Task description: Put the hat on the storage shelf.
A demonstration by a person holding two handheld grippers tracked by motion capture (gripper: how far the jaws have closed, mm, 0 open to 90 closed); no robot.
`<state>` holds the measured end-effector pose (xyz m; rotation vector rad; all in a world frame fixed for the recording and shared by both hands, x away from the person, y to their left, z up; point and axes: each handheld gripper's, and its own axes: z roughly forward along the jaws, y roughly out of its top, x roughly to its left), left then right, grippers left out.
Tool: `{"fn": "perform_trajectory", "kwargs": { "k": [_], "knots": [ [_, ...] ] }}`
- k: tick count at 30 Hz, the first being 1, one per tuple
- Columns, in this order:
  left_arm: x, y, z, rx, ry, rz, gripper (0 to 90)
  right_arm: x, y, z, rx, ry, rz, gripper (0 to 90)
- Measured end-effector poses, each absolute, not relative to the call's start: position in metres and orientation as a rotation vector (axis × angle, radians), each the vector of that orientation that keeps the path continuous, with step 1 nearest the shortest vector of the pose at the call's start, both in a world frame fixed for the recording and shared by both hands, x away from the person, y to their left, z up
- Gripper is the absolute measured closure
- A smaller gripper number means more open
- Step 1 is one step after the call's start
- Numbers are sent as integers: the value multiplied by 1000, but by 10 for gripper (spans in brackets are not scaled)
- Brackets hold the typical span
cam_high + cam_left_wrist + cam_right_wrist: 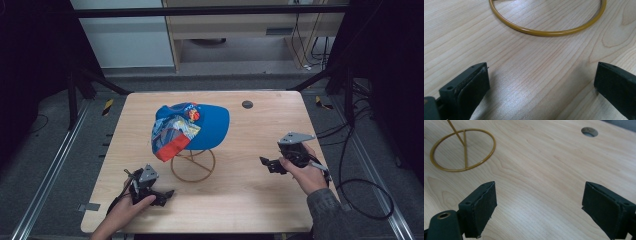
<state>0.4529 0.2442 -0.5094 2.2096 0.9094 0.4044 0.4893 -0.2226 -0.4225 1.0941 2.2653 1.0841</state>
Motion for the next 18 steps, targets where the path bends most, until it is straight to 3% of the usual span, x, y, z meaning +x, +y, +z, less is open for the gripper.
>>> {"fn": "perform_trajectory", "kwargs": {
  "k": [18],
  "knots": [
    [453,244,-509,2209,910,405,0,493,-204,-476,1198,2282,1126,112]
  ]
}}
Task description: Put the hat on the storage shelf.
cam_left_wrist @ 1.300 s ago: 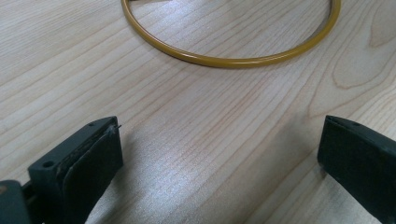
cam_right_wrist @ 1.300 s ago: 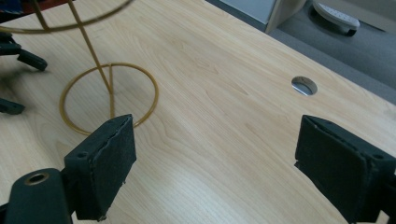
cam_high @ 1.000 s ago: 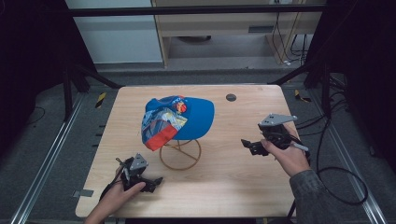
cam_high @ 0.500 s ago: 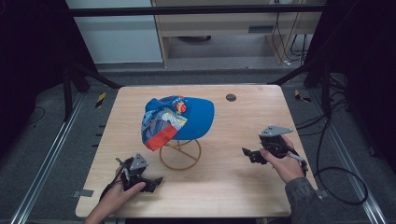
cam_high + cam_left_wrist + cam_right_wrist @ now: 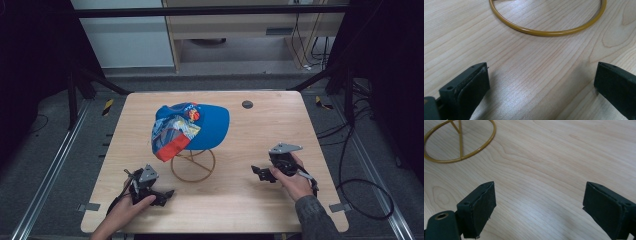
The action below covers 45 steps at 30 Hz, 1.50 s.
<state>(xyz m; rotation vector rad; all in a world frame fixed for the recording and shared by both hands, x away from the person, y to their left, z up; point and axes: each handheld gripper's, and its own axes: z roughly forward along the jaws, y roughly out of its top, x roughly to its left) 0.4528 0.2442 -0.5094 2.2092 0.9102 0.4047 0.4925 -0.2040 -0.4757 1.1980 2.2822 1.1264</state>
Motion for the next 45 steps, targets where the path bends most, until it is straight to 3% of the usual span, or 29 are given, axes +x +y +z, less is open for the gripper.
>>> {"fn": "perform_trajectory", "kwargs": {
  "k": [20,45],
  "knots": [
    [453,244,-509,2209,911,405,0,517,-177,-502,1295,2258,1102,51],
    [453,244,-509,2209,910,405,0,496,-164,-512,1252,2243,969,48]
  ]
}}
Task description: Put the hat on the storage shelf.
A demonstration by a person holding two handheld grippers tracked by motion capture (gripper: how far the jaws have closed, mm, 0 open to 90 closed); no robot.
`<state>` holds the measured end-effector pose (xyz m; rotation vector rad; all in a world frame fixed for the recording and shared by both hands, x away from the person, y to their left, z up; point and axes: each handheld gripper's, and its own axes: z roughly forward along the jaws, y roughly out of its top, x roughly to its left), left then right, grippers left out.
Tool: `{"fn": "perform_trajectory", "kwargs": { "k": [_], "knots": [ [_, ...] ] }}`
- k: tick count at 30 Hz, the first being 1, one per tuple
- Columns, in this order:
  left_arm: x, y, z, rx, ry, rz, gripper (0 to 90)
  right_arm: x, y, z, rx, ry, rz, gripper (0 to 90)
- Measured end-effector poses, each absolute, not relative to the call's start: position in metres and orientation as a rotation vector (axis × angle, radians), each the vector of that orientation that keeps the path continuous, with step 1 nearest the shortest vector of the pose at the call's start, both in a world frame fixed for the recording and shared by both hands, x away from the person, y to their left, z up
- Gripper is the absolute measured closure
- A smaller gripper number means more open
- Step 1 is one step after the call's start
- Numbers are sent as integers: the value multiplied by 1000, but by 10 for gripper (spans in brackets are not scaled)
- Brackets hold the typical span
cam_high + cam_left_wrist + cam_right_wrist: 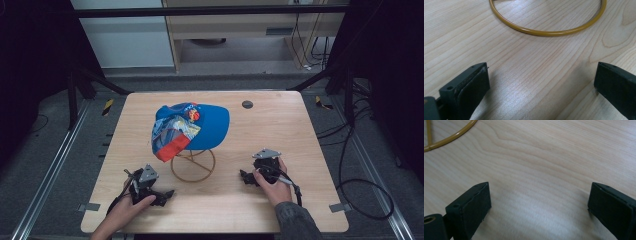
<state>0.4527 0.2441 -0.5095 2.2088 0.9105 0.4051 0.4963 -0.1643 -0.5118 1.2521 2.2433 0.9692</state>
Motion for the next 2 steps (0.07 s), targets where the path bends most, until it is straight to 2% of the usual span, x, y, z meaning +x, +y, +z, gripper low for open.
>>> {"fn": "perform_trajectory", "kwargs": {
  "k": [2],
  "knots": [
    [453,244,-509,2209,911,405,0,494,-165,-512,1255,2242,970,48]
  ]
}}
